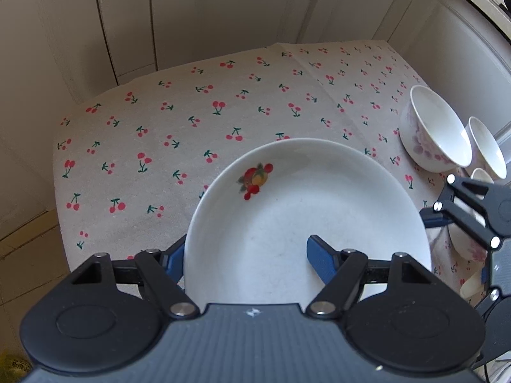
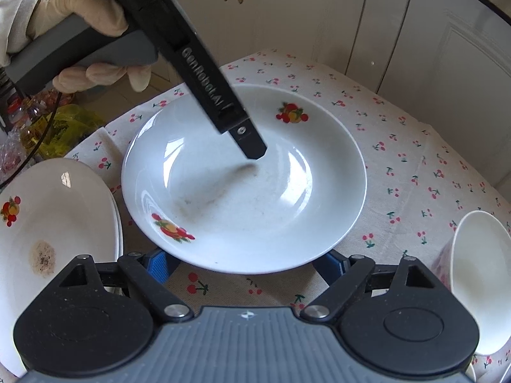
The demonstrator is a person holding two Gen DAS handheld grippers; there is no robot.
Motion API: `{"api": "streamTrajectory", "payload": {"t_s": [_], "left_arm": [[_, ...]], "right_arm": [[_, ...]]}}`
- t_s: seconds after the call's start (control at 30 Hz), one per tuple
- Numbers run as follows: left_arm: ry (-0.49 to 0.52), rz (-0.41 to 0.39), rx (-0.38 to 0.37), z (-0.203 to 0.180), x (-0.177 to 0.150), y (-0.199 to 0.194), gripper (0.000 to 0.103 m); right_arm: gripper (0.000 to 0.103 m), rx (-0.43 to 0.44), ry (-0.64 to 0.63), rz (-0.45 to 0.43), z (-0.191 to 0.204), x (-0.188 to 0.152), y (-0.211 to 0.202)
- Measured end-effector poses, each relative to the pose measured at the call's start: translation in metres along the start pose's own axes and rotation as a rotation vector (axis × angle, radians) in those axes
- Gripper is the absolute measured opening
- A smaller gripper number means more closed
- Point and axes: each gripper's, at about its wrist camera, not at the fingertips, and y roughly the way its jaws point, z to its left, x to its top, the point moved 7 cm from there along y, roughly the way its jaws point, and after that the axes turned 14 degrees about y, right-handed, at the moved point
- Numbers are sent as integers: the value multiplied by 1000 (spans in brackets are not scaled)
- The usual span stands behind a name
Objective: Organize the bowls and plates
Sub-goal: 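Lift the fruit-decal plate with the left tool and carry it toward the plate stack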
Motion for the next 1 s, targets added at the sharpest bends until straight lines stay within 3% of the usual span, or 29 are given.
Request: {"api": "streamTrajectory", "payload": {"t_s": [0.47, 1.0], "left_arm": [[67, 9, -8, -1, 18, 9, 76], [117, -3, -26, -3, 11, 3, 71]], "right_arm": [[93, -31, 13, 23, -1, -1, 3], [94, -68, 15, 3, -5, 0, 1]]}}
